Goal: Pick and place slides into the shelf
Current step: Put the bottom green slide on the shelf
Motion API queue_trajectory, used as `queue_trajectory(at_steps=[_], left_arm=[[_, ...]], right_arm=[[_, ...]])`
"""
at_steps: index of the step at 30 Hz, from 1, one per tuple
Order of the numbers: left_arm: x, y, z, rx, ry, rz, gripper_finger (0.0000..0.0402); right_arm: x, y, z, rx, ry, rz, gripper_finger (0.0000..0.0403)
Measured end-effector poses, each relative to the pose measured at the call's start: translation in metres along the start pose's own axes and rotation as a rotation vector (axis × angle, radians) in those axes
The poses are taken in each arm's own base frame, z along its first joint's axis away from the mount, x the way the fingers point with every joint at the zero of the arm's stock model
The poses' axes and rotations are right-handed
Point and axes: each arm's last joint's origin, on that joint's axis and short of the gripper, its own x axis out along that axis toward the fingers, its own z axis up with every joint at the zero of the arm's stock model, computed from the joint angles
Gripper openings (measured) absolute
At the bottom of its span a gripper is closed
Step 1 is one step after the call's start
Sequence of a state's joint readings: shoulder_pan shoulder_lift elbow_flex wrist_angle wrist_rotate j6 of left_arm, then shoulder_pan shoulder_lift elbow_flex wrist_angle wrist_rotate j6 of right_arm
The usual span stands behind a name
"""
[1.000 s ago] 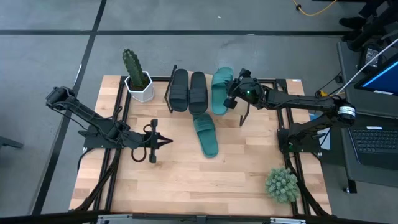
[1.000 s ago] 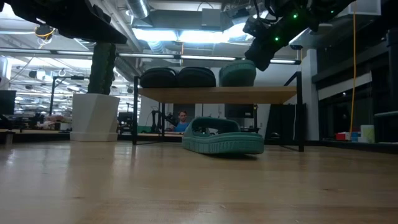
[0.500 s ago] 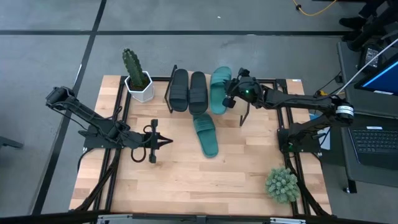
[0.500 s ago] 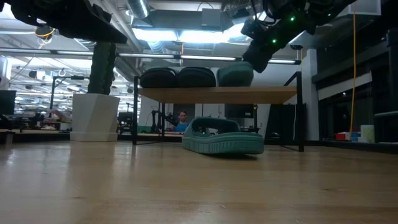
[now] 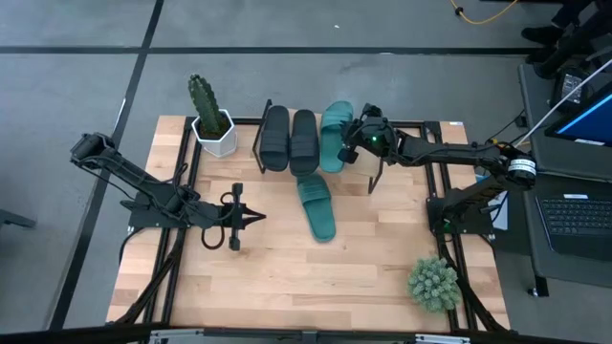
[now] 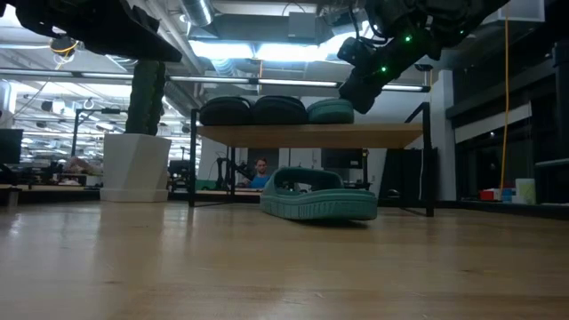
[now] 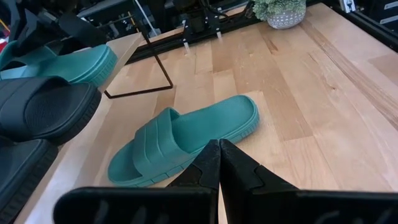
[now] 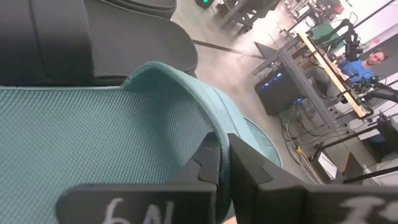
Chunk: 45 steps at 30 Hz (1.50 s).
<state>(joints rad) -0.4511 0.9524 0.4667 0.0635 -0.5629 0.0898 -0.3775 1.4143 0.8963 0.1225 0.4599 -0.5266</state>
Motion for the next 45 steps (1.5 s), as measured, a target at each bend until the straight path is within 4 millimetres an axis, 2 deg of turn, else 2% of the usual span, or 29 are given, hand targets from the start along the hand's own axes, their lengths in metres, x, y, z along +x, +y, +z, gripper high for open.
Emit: queue_trajectory(at_steps=[8,17,45], left_arm=[[0.0000,0.0000,0.0000,0.000,0.000,0.000,0.0000],[0.0000,0.0000,0.0000,0.001,0.000,0.000,0.0000],[0.0000,0.0000,0.0000,0.001,0.000,0.000,0.0000]], right_arm=[[0.0000,0.0010,-0.0018,-0.012,0.017,0.009,0.0017],[-0.0002,0.0019,-0.0036,0.006,0.035,0.018,0.0047],[-0.0001,0.0024,-0.0018,-0.056,-0.001,0.053,0.0053]])
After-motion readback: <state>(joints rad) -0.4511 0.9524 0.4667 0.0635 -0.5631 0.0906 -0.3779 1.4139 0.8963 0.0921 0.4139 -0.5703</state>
